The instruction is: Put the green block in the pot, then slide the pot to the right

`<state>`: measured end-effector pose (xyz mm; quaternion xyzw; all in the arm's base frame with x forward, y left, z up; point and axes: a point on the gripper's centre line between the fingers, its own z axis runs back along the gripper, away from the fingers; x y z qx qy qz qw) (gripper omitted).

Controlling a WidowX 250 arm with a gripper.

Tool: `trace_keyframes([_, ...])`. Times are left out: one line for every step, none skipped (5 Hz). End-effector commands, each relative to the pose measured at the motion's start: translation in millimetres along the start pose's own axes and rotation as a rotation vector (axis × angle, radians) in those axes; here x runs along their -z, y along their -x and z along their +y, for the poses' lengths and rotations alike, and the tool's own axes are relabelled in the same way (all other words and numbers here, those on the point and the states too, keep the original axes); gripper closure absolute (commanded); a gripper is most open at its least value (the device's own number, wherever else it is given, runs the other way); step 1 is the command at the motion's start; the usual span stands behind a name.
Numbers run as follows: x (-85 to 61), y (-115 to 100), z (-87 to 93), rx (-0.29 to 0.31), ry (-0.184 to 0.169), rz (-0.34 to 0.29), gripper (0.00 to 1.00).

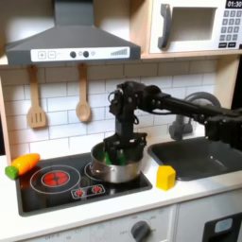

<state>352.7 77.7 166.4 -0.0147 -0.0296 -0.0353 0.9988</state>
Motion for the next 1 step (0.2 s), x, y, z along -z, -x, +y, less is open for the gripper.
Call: trace_keyframes([-0.4,1.7,-4.0,-0.014,-0.005,0.018,0.0])
